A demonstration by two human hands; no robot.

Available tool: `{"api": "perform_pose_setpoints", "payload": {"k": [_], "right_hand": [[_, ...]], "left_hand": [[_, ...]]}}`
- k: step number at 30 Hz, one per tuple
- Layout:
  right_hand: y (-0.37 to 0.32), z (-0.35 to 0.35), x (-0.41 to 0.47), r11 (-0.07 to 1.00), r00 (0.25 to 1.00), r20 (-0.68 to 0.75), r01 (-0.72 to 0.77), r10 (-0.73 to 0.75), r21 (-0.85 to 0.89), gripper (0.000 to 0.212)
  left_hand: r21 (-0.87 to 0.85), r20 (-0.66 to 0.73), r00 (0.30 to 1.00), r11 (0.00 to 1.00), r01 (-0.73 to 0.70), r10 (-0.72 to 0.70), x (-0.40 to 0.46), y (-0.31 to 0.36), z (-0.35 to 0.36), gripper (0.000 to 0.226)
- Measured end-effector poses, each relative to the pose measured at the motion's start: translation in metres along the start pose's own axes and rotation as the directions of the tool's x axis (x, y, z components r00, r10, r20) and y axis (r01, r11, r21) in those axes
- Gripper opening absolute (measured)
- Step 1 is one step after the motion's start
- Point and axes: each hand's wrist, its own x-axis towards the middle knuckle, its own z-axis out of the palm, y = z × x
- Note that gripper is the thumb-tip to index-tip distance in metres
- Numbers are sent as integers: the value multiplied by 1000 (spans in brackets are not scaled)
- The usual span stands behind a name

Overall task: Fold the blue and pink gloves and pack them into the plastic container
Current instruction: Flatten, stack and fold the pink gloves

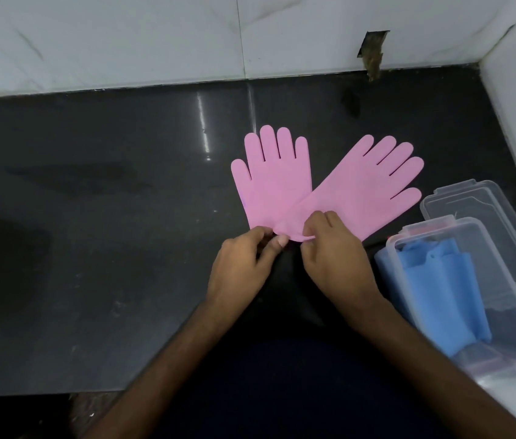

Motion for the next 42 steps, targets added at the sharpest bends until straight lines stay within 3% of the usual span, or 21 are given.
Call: {"api": "perform_pose_setpoints", "payload": {"k": [2,4,6,9,11,13,15,17,19,22,25,27,28,29,30,31,35,37,38,39,42], "right_hand": [[-5,-13,0,990,995,-100,43,-29,134,11],[-16,-27,-1,958,988,-152,78,-37,277,12],[-30,-40,-4,905,984,-173,116,-48,409,15],[-54,-60,-16,734,988,-141,142,-63,665,19],[-70,-72,-26,561,994,-97,111,-55,820,20],[-84,-81,-35,244,1000,-7,12,-19,970,21],[-96,-89,-41,-132,993,115,-119,-40,984,23],[-101,-89,-44,-253,988,147,-152,-38,956,20],[-99,-86,-44,-257,988,153,-149,-5,955,17],[-94,-81,-39,-256,973,229,-229,-26,939,21],[-93,-74,-45,-100,918,376,-388,-123,916,57],[-92,-65,-37,218,869,480,-449,-120,867,79],[-96,-59,-28,481,863,500,-408,-75,776,79],[-103,-51,-13,771,875,482,-270,-55,577,69],[-105,-42,4,943,922,387,-109,-23,315,53],[-105,-36,20,991,972,237,-37,6,127,42],[-140,-16,45,934,999,34,-27,41,-357,37],[-123,2,22,995,985,174,19,-1,-98,37],[-123,5,0,963,931,363,-60,-41,263,42],[-127,11,-21,830,858,506,-213,-94,516,47],[-132,31,-43,743,873,470,-230,-128,629,31]], "left_hand": [[-333,104,980,922,196,-171,0,5,4,66],[-573,351,901,703,421,-254,-1,14,6,86],[-658,552,807,485,576,-210,-3,22,8,97],[-729,637,766,256,635,-87,-10,33,6,90],[-773,632,775,67,631,-1,-17,44,-1,72],[-806,574,818,-156,571,29,-22,58,-11,56],[-879,460,886,-171,446,-55,-27,64,-18,64],[-940,339,920,-41,338,-199,-31,66,-28,77],[-963,254,932,25,270,-260,-36,60,-39,72],[-999,16,945,-49,0,-327,-43,44,-50,55],[-952,-296,877,193,-238,-379,-51,34,-61,56],[-905,-395,847,312,-291,-357,-57,25,-68,57],[-894,-409,847,336,-297,-339,-59,22,-71,57],[-887,-416,850,349,-301,-323,-61,20,-75,55],[-883,-420,852,358,-304,-313,-64,19,-78,51],[-880,-423,850,367,-302,-315,-66,17,-81,47],[-901,-331,871,396,-177,-363,-69,6,-94,28],[-904,-273,891,412,-110,-362,-70,-4,-97,25],[-908,-252,891,412,-81,-379,-70,-9,-98,28],[-906,-238,884,419,-54,-402,-70,-15,-100,33],[-882,-230,867,471,6,-443,-68,-37,-112,41]]}}
